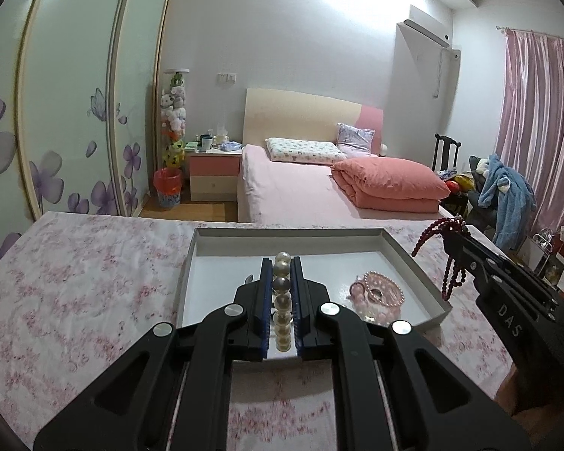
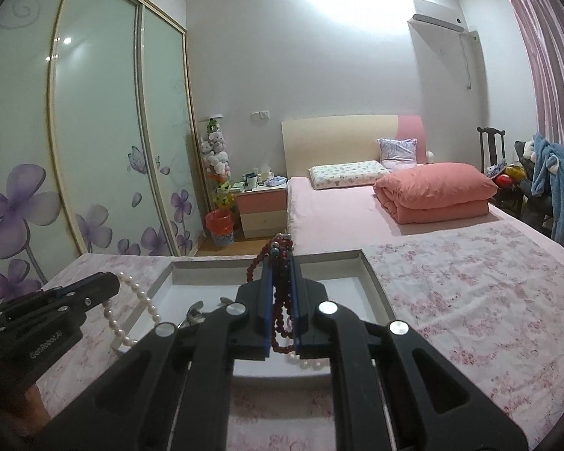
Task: Organize jewelry
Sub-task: 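Carry the pearl bracelet into the tray with the left tool while the right tool drops the necklace there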
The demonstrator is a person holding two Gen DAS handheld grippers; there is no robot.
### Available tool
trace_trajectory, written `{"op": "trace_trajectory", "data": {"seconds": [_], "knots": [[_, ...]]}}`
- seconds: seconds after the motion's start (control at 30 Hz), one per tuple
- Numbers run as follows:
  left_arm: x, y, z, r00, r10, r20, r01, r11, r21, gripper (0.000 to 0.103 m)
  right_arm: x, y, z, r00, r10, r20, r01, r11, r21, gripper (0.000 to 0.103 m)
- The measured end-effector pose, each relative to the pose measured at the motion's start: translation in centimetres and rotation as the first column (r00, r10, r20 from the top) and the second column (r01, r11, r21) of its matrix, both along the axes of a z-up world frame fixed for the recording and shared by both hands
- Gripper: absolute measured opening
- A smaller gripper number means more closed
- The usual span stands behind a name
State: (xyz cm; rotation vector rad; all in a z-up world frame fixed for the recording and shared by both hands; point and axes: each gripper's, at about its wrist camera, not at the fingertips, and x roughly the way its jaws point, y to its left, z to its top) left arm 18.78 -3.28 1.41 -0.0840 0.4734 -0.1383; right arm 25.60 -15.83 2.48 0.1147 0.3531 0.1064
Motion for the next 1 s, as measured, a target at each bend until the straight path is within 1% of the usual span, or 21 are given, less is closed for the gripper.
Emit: {"op": "trace_trajectory", "data": {"seconds": [0.23, 0.37, 0.53, 0.7, 0.73, 0.8, 0.87, 0.9, 0.93, 1.0], "knots": [[2.6, -0.4, -0.7, 1.0, -0.001, -0.019, 0.002, 1.0, 0.005, 0.01, 3.6, -0.1, -1.1, 0.999, 0.005, -0.04, -0.004, 1.0, 0.016, 0.009], [4.2, -0.7, -1.6, 0.999, -0.007, -0.044, 0.007, 1.0, -0.003, 0.01, 5.9, -0.1, -2.2, 0.997, 0.009, -0.075, -0.008, 1.0, 0.021, 0.009], [5.6, -1.4, -2.3, 0.998, -0.019, -0.061, 0.02, 1.0, 0.004, 0.01, 7.8, -0.4, -3.8, 0.993, 0.005, -0.116, -0.002, 1.0, 0.025, 0.009], [6.4, -1.7, -2.8, 0.997, -0.028, -0.076, 0.027, 1.0, -0.002, 0.01, 8.9, -0.3, -4.6, 0.989, 0.019, -0.145, -0.012, 0.999, 0.043, 0.009], [6.6, -1.7, -2.9, 0.996, -0.03, -0.084, 0.03, 1.0, -0.006, 0.01, 9.1, -0.4, -4.7, 0.988, 0.025, -0.151, -0.018, 0.999, 0.048, 0.012], [6.9, -1.6, -3.0, 0.995, -0.027, -0.096, 0.025, 1.0, -0.016, 0.01, 9.2, -0.3, -4.9, 0.987, 0.031, -0.16, -0.023, 0.998, 0.054, 0.013], [6.8, -1.0, -3.0, 0.995, -0.015, -0.101, 0.012, 0.999, -0.032, 0.011, 9.1, -0.6, -4.9, 0.986, 0.035, -0.165, -0.024, 0.997, 0.068, 0.023], [6.9, -0.7, -2.9, 0.994, -0.009, -0.105, 0.004, 0.999, -0.039, 0.011, 9.0, -0.9, -4.8, 0.986, 0.032, -0.165, -0.02, 0.997, 0.076, 0.03], [6.9, -0.4, -2.9, 0.994, -0.001, -0.109, -0.004, 0.999, -0.045, 0.011, 8.9, -1.2, -4.7, 0.986, 0.026, -0.163, -0.013, 0.996, 0.084, 0.033], [6.7, 0.6, -2.7, 0.993, 0.016, -0.115, -0.023, 0.998, -0.065, 0.012, 8.4, -1.9, -4.4, 0.987, 0.013, -0.157, 0.002, 0.995, 0.096, 0.033]]}}
